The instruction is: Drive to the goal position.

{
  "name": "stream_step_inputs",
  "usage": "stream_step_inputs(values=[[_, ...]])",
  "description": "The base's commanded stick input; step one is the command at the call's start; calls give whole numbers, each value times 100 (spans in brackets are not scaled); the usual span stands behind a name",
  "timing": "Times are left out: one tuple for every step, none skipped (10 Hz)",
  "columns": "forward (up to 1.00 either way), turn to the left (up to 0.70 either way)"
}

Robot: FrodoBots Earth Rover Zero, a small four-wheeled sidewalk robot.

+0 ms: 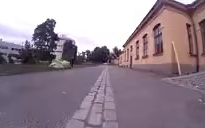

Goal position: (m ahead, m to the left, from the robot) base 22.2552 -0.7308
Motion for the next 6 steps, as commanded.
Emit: stream_step_inputs(values=[[45, 0], [45, 0], [45, 0], [45, 0], [45, 0], [45, 0]])
